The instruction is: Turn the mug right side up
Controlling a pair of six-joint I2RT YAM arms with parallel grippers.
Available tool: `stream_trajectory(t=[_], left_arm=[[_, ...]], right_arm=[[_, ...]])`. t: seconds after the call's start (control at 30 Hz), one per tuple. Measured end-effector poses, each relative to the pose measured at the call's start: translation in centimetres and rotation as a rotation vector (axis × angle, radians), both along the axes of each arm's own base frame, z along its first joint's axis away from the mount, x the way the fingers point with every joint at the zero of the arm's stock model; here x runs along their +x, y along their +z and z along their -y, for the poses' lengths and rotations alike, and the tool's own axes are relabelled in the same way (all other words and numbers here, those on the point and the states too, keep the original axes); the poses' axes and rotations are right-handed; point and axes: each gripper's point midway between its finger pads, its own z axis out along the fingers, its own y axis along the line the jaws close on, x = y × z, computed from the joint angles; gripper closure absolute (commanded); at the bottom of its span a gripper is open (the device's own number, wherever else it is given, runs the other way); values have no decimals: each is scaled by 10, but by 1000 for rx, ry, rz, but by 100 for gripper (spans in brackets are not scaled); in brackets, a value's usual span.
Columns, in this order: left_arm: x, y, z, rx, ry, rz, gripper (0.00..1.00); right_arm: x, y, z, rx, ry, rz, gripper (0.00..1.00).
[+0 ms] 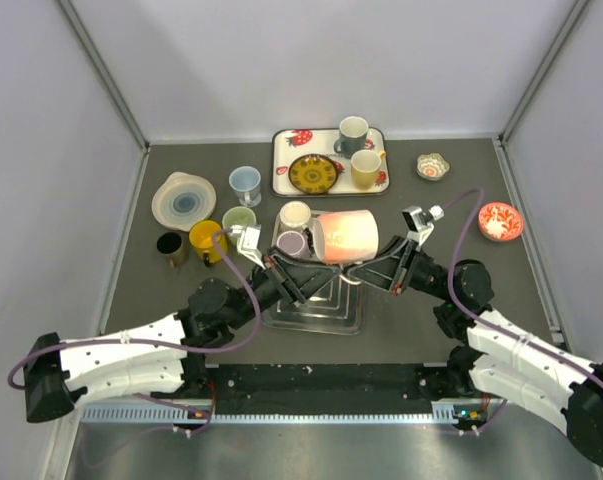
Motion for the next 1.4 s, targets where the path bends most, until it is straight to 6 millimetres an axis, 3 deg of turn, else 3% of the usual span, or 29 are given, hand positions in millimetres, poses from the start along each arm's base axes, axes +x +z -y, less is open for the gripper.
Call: stream_trajectory(t=[0.03,0.07,0.1,0.17,0.3,0.43,0.53,0.67,0.77,0.83,0.9,1.07,1.13,1.27,1.4], left_arm=[[0,0,-1,0,-1,1,82],[-1,-1,-1,1,-1,0,61],[-1,-2,-2,3,-2,0,48],[-2,-7,-3,19,-4,-6,31],[0,-21,-9,82,15,-27,19],[11,-27,-28,131,93,-34,14],[24,-29,-46,178,185,-42,14],[40,-28,-70,256,322,-63,16],[51,-29,-88,333,420,-87,18],[56,-34,-97,388,472,-102,19],[60,-40,-104,443,510,-113,19],[69,-63,-124,584,607,-148,19],[71,-70,-132,627,638,-154,19],[70,-73,-144,653,670,-148,19],[69,-67,-155,629,695,-144,19]], right_arm=[[-1,-1,0,-2,4,-1,100],[-1,-1,-1,-4,7,0,100],[-1,-2,-1,-9,9,-3,100],[-2,-4,-1,-17,10,2,100],[-3,-4,1,-37,-9,23,100],[0,1,2,-85,-45,39,100],[17,8,5,-180,-158,51,100],[70,18,26,-432,-470,-8,100],[122,10,64,-659,-757,-56,100],[146,-11,90,-805,-886,-97,100],[165,-45,119,-982,-984,-160,100],[193,-135,184,-1346,-1055,-399,100],[198,-163,203,-1439,-1057,-488,100],[207,-190,222,-1559,-1042,-583,100],[234,-189,226,-1588,-1059,-589,100]])
